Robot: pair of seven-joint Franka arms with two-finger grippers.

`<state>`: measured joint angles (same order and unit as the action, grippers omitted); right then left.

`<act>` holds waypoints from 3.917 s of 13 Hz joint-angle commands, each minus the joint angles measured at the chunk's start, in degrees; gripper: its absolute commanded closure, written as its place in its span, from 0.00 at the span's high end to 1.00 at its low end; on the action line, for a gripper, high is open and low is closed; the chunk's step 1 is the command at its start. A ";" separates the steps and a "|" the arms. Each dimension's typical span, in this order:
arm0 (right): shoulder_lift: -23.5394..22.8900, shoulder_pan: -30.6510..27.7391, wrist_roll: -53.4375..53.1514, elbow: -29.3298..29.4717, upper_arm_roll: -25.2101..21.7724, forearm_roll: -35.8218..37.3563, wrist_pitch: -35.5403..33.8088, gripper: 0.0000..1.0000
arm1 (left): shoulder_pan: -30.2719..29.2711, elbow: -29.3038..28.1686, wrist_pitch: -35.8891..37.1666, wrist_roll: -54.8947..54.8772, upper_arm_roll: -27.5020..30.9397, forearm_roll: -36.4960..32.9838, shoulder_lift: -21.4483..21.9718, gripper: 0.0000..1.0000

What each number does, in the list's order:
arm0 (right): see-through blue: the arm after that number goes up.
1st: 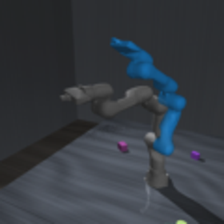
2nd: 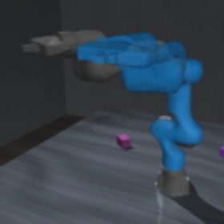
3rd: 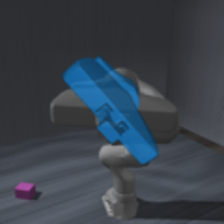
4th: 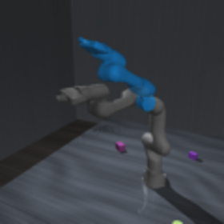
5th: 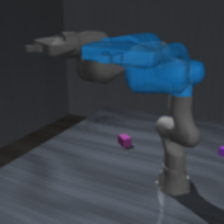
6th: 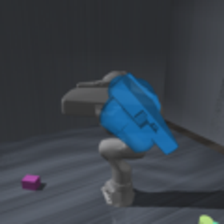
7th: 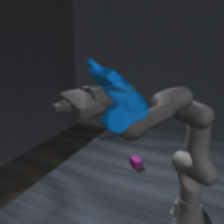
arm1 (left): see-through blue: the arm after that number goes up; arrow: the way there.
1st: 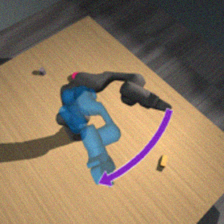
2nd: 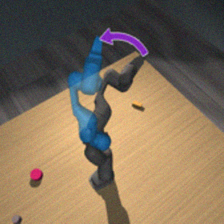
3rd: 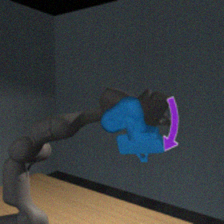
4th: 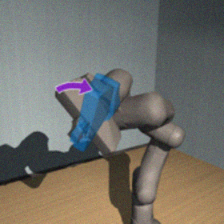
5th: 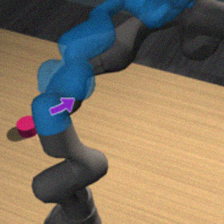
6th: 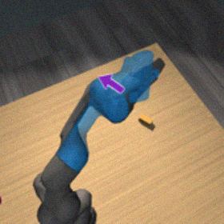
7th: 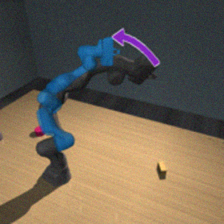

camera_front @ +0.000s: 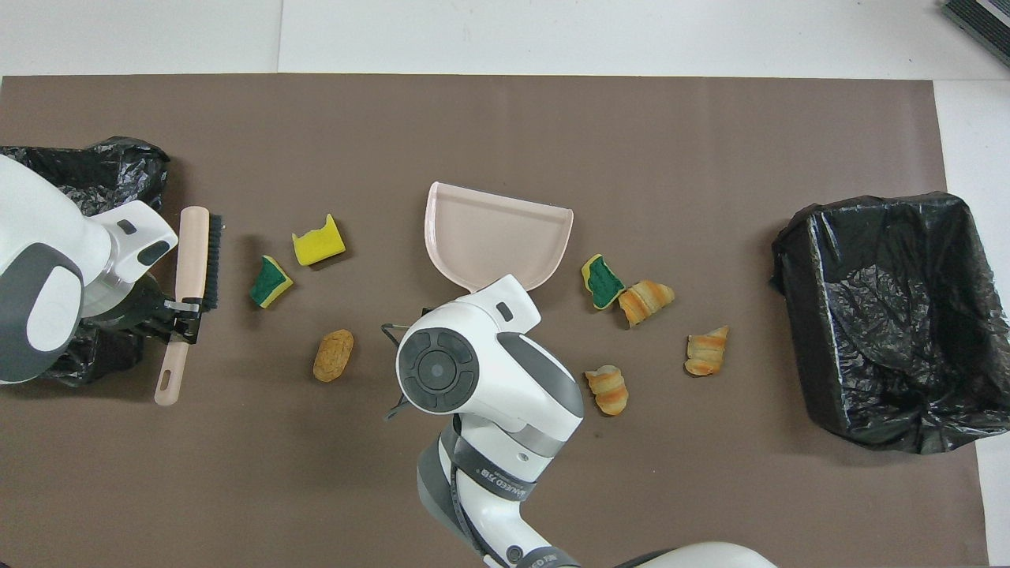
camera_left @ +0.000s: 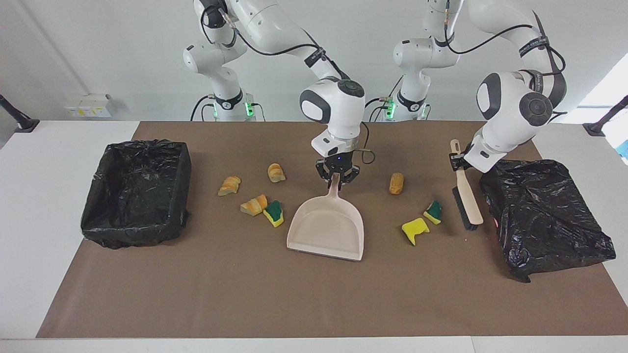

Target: Sweep and dump trash in bin

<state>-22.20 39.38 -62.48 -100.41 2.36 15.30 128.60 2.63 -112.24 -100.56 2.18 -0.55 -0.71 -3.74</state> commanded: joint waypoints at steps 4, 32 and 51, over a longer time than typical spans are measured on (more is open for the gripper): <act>7.95 -6.23 24.79 -0.93 0.10 -9.15 -5.45 0.00 | -0.16 0.00 0.01 -0.34 -0.15 -0.70 0.66 0.00; 10.51 -16.88 125.93 -11.91 0.01 -12.84 -5.83 0.00 | 19.06 -12.13 -15.56 10.74 -0.59 8.71 2.16 0.00; 10.77 -16.61 126.20 -13.06 0.01 -12.84 -5.47 0.00 | 17.94 -0.80 -22.14 11.70 -0.07 8.18 -6.79 0.00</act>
<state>-12.34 22.91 60.39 -111.27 1.99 4.38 122.16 19.91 -116.28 -121.45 14.20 -0.39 8.45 -6.63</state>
